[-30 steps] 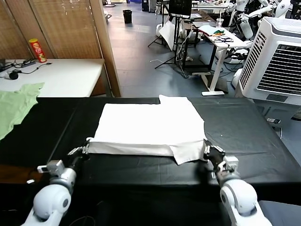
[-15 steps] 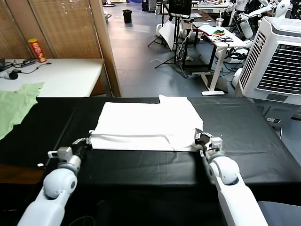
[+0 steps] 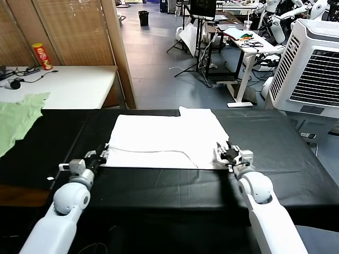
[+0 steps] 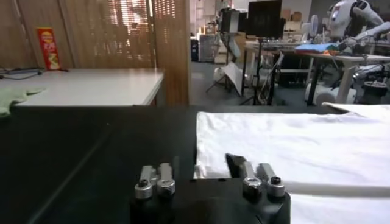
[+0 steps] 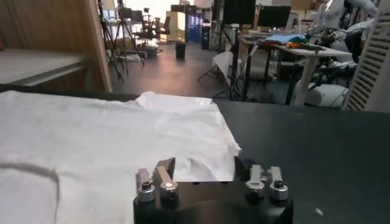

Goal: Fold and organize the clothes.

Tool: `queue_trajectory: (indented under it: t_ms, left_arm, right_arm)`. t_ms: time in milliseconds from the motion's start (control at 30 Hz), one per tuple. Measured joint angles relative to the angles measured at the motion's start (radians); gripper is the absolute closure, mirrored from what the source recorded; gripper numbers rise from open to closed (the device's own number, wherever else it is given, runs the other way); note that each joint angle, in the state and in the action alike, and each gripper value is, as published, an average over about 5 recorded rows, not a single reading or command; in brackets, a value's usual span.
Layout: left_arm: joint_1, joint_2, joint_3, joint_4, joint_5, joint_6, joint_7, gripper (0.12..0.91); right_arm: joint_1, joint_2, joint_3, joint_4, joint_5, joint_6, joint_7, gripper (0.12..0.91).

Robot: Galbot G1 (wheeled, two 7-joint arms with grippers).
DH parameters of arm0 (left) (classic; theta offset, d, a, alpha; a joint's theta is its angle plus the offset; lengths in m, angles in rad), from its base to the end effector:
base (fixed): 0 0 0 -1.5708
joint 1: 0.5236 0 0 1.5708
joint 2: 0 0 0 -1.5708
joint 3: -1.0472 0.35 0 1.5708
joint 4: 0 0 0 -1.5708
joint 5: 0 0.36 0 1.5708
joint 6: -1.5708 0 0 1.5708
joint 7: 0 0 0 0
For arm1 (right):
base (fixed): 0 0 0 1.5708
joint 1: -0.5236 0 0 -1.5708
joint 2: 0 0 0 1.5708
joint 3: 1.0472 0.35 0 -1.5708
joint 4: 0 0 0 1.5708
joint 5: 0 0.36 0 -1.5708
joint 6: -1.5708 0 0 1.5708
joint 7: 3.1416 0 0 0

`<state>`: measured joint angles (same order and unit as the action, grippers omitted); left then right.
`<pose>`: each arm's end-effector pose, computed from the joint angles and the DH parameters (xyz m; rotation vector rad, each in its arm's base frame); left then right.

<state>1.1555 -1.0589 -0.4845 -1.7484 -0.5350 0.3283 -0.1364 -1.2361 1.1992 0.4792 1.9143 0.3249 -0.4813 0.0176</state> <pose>0.3243 0.1282 -0.2932 0.0147 -2.8398 -0.0109 0.2916 -0.0690 -0.2783 0.1883 -2.7738 0.0907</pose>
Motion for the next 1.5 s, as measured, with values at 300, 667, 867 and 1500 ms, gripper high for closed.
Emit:
queue_trajectory:
  t_ms: [300, 667, 867, 1500]
  left_arm:
    - [0.108, 0.008, -0.035, -0.04, -0.058, 0.024, 0.041, 0.232]
    - [0.12, 0.006, -0.039, -0.029, -0.1, 0.038, 0.05, 0.606]
    - [0.146, 0.013, -0.039, -0.052, -0.083, 0.042, 0.041, 0.869]
    - [0.478, 0.09, -0.154, -0.328, 0.001, 0.092, 0.0, 0.902]
  right_arm:
    - [-0.068, 0.016, 0.024, 0.003, 0.001, 0.013, 0.002, 0.332]
    - [-0.079, 0.034, 0.021, -0.017, -0.002, 0.018, 0.008, 0.833]
    - [-0.101, 0.016, 0.024, 0.025, -0.001, -0.027, 0.041, 0.903]
    - [-0.378, 0.001, 0.102, 0.253, 0.011, -0.12, 0.085, 0.903]
